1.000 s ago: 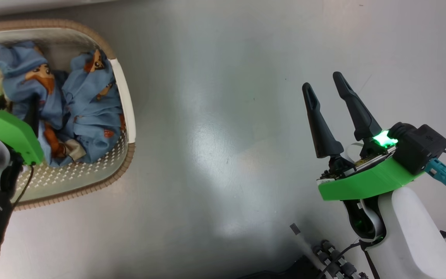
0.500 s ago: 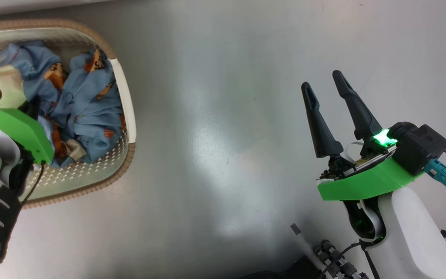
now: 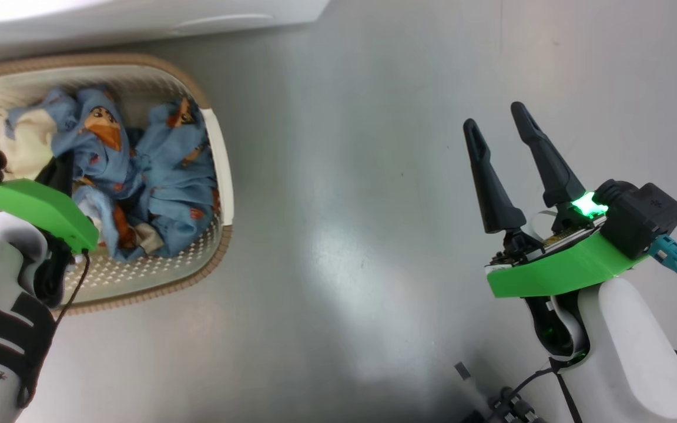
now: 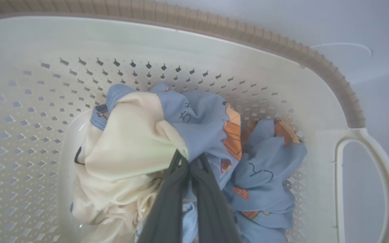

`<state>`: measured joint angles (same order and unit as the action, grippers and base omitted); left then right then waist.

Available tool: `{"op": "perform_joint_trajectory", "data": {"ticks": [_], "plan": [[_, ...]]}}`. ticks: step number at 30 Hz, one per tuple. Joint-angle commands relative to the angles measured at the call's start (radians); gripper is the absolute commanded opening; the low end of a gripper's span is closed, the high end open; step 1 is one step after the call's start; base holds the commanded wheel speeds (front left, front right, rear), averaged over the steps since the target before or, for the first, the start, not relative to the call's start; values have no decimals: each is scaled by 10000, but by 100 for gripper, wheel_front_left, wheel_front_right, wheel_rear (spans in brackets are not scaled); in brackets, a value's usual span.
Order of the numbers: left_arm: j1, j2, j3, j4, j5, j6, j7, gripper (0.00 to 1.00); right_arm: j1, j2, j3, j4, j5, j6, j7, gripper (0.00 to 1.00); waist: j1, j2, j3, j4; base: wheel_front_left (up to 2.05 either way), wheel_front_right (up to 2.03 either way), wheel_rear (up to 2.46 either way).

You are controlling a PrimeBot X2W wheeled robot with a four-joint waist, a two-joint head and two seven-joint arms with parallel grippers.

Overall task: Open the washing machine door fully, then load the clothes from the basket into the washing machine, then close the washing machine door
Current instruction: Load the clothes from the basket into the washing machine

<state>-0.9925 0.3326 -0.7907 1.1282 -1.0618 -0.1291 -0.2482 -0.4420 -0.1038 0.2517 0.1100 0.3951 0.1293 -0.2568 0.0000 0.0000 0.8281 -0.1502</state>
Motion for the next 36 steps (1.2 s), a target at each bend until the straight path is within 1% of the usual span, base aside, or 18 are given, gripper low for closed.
{"op": "perform_joint_trajectory", "data": {"ticks": [1,4,8,14,15,23,28,36], "plan": [[294,477,516,-277,9,-15,-127,0,263,-52,96,-145,7,14,-49,100,0,0,-421,245,0,0,0],[589,550,1162,-723,380,-15,-131,0,338,-103,30,-58,55,14,-49,100,0,0,-770,381,0,0,0],[1253,486,2057,-1240,1099,-15,-133,0,503,-183,-17,88,124,14,-49,100,0,0,-1326,543,0,0,0],[2349,252,3390,-2045,2234,-15,-134,0,824,-317,-116,313,243,14,-49,100,0,0,-2187,751,0,0,0],[2349,252,3390,-2045,2234,-15,-134,0,824,-317,-116,313,243,14,-49,100,0,0,-2187,751,0,0,0],[3765,-153,4960,-3208,3536,-15,-135,0,1390,-520,-285,582,398,14,-49,100,0,0,-3323,966,0,0,0],[4640,-359,5669,-3950,4229,-15,-135,0,1893,-616,-417,716,484,14,-49,100,0,0,-4093,1073,0,0,0],[5793,-558,6385,-5244,5063,-15,-135,0,2659,-766,-744,842,593,14,-49,100,0,0,-5111,1263,0,0,0]]}}
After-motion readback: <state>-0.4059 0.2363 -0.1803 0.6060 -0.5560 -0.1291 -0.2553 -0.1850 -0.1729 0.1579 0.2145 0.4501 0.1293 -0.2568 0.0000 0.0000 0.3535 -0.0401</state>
